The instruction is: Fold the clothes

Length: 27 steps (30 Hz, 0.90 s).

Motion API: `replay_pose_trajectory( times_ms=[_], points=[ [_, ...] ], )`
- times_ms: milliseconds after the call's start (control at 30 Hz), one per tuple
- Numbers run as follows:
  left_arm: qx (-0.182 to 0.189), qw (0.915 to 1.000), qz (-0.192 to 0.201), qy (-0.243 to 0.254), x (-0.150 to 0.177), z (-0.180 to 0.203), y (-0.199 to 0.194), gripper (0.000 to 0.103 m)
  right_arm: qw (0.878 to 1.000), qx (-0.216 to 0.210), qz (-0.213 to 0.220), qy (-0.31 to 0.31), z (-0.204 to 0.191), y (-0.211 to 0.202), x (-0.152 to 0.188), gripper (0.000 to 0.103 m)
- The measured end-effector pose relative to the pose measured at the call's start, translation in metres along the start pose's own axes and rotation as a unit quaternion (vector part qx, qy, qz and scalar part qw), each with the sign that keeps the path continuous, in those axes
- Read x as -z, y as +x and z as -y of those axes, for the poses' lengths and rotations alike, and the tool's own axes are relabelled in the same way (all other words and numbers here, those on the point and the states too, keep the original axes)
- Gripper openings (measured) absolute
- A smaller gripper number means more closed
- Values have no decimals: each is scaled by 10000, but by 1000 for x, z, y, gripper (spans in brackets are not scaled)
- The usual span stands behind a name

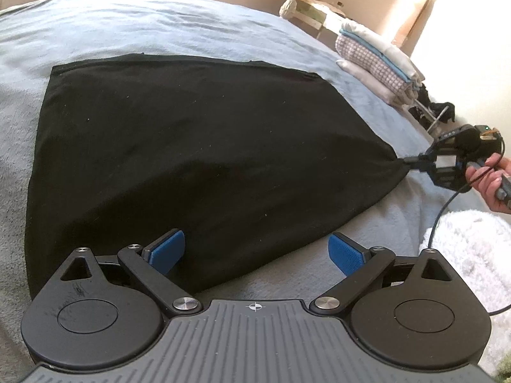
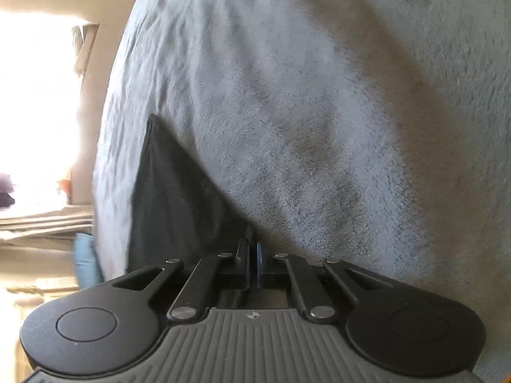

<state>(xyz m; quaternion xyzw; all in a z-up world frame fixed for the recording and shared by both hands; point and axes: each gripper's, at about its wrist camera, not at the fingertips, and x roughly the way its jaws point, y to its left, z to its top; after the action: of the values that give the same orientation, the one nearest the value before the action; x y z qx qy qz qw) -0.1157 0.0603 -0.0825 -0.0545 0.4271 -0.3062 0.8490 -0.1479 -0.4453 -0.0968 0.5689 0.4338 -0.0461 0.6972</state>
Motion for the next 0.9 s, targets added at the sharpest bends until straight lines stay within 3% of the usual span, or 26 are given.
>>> replay_pose_trajectory(
  times_ms=[67, 133, 200, 667, 900],
  points=[
    [-2, 10000, -24, 34, 0, 1, 0, 98, 9971, -306, 119, -689, -15, -10, 4, 3],
    [-3, 10000, -44, 68, 0, 1, 0, 98, 9925, -254, 150, -1190, -21, -14, 6, 3],
    [-3, 9999, -64, 102, 1, 1, 0, 98, 9930, 17, 17, -1179, -11, -11, 3, 3],
    [48, 9997, -131, 224, 3, -2, -1, 98, 9902, 274, -76, -1366, 10, -6, -1, 4],
    [-5, 9998, 40, -200, 9, -13, -31, 98, 9915, 313, -26, -1264, 7, 8, 1, 4]
  ],
)
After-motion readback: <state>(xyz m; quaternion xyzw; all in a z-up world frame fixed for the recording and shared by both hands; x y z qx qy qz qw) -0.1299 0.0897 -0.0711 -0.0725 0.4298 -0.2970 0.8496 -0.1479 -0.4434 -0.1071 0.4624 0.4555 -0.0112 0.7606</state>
